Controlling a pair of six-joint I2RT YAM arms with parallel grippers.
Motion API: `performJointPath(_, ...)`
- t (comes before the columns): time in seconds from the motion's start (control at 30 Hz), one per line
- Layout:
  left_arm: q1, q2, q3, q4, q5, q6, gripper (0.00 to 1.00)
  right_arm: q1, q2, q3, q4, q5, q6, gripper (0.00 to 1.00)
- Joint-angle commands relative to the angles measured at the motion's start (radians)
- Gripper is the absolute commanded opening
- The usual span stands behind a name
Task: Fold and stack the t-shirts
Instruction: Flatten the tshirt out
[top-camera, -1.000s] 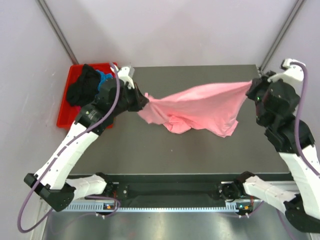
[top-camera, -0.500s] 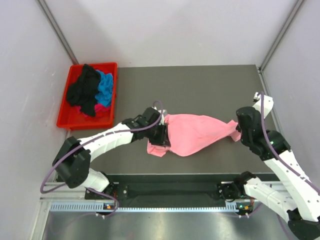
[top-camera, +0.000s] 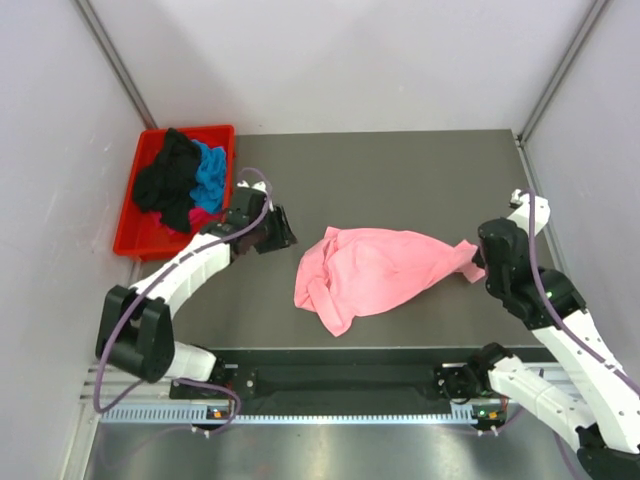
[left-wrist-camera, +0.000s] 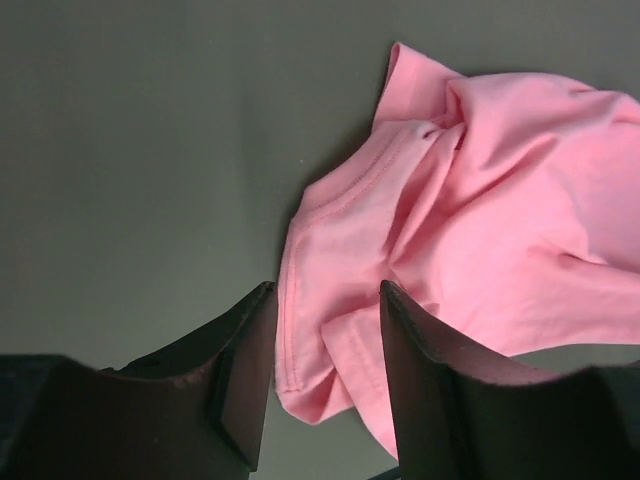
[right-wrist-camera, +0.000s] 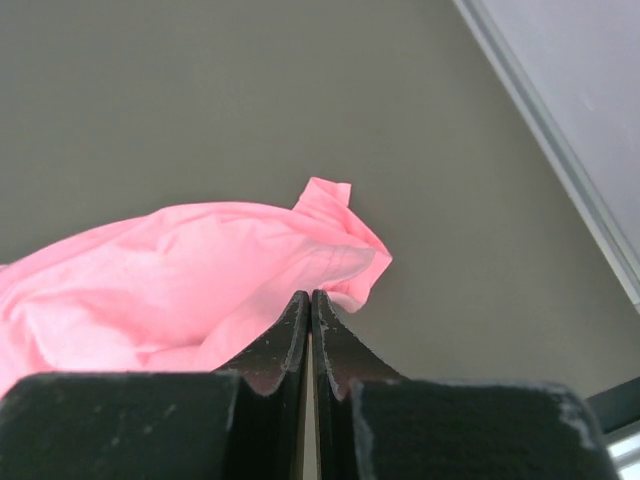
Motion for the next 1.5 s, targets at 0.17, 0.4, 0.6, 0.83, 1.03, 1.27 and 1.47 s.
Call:
performJointPath(0.17,-0.008,0.149,0.054,0.076,0.155,0.156,0.41,-0.008,-0.018,-0.033,0.102,-0.074,-0.044,0.0)
performJointPath(0.4,-0.191,0.046,-0.006,-0.045,0.026,0.082,0.44,-0.009,-0.025,-0.077,0.144,-0.115,-0.057,0.0)
performJointPath(0.6,-0.232,0.042,-0.1,0.033,0.022,0.013,0.44,-0.009,-0.019,-0.091,0.168,-0.132,-0.069,0.0)
performJointPath(0.83,-0.228,0.052,-0.17,0.143,0.091,0.001,0.43,-0.011,-0.038,-0.083,0.156,-0.132,-0.075,0.0)
performJointPath(1.03,-0.217,0.085,-0.192,0.177,0.102,0.016,0.46,-0.009,-0.044,-0.096,0.147,-0.135,-0.063,0.0)
performJointPath(1.27,-0.191,0.109,-0.204,0.193,0.088,0.019,0.48,-0.008,-0.044,-0.089,0.152,-0.137,-0.066,0.0)
performJointPath(1.47,-0.189,0.117,-0.213,0.206,0.099,0.016,0.48,-0.009,-0.033,-0.089,0.153,-0.137,-0.067,0.0)
